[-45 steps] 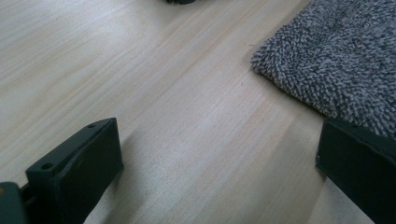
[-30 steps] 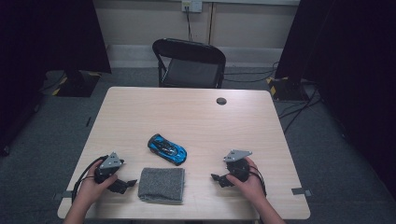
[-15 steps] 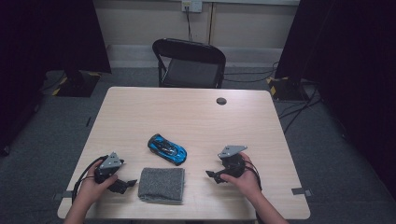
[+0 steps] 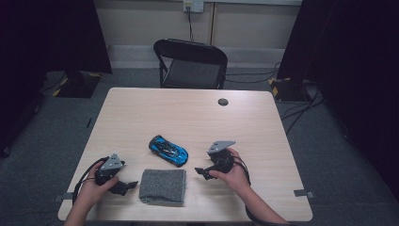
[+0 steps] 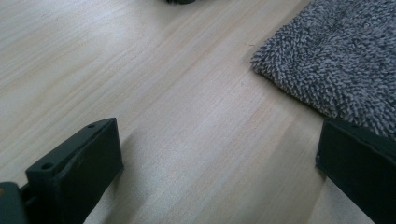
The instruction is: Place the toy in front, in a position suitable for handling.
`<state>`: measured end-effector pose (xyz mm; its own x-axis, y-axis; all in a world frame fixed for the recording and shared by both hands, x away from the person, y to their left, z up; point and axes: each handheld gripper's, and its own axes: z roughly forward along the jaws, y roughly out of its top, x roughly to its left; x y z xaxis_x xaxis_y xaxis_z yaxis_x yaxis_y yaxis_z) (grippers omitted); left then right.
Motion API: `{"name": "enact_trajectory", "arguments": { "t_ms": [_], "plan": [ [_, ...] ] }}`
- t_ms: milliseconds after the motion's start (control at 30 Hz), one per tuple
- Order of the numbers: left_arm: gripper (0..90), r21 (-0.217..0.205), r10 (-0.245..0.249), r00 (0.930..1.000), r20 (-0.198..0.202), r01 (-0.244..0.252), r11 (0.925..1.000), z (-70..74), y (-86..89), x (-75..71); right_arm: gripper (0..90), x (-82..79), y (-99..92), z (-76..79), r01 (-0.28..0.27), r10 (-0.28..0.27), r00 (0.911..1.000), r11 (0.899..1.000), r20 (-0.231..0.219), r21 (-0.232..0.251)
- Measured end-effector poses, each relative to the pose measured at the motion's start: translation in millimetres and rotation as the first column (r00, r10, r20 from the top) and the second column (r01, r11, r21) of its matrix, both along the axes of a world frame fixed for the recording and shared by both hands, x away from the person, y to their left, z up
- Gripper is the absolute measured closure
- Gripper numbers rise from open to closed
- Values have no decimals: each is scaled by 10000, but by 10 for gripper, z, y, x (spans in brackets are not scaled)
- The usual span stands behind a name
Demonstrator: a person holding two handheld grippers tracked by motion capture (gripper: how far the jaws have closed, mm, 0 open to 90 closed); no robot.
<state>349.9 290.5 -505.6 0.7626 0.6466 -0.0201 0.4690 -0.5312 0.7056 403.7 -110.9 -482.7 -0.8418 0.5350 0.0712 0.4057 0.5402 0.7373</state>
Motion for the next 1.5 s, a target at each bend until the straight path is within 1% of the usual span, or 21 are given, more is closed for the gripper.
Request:
{"name": "enact_trajectory", "arguments": {
  "t_ms": [67, 233, 333, 433, 600, 667, 700, 767, 867, 1100, 1200, 1267, 1333, 1467, 1500],
  "plan": [
    [0, 8, -9, 10000, 5, 9, 10000, 0, 1, 1, 133, 18, 54, 10, -58, 58, 10000, 10000, -66, 32],
    [0, 13, -6, 10000, 3, 6, 10000, 1, 1, 0, 133, 70, 197, 45, -216, 216, 9997, 9998, 100, -6],
    [0, 4, 7, 10000, -1, -7, 10000, 0, 0, 0, 133, 102, 281, 51, -335, 337, 9993, 9994, 129, -120],
    [0, 6, -9, 10000, 5, 9, 10000, 0, 1, 1, 133, 127, 365, 69, -489, 489, 9986, 9988, 187, -7],
    [0, 5, -8, 10000, 4, 8, 10000, 0, 0, 0, 133, 169, 500, 59, -649, 651, 9977, 9978, 200, -102],
    [0, 8, -9, 10000, 6, 9, 10000, 0, 1, 1, 133, 179, 520, 57, -674, 675, 9975, 9977, 188, -91],
    [0, 5, -10, 10000, 0, 10, 10000, 0, 1, 1, 133, 197, 558, 57, -697, 698, 9974, 9976, 153, -36],
    [0, 5, -8, 10000, 4, 8, 10000, 0, 0, 1, 133, 212, 591, 60, -707, 707, 9973, 9975, 217, 0],
    [0, 5, -7, 10000, 3, 7, 10000, 0, 0, 0, 133, 234, 634, 57, -755, 755, 9970, 9971, 150, 11],
    [0, 2, -8, 10000, 3, 8, 10000, 0, 0, 1, 133, 335, 791, 55, -815, 814, 9967, 9966, 66, 83],
    [0, 4, -11, 10000, -1, 11, 10000, 0, 1, 1, 133, 354, 844, 50, -879, 879, 9961, 9961, 95, -28],
    [0, -3, 0, 10000, -5, 0, 10000, 0, 0, 0, 133, 370, 868, 45, -874, 874, 9962, 9962, 58, 30],
    [0, -1, 3, 10000, -3, -3, 10000, 0, 0, 0, 133, 383, 894, 37, -838, 839, 9963, 9965, 176, -17],
    [0, -4, 4, 10000, -2, -4, 10000, 0, 0, 0, 133, 420, 947, 24, -818, 818, 9966, 9966, 68, -16],
    [0, -4, 4, 10000, -1, -4, 10000, 0, 0, 0, 133, 429, 958, 21, -844, 844, 9964, 9964, 106, -20]
  ]
}}
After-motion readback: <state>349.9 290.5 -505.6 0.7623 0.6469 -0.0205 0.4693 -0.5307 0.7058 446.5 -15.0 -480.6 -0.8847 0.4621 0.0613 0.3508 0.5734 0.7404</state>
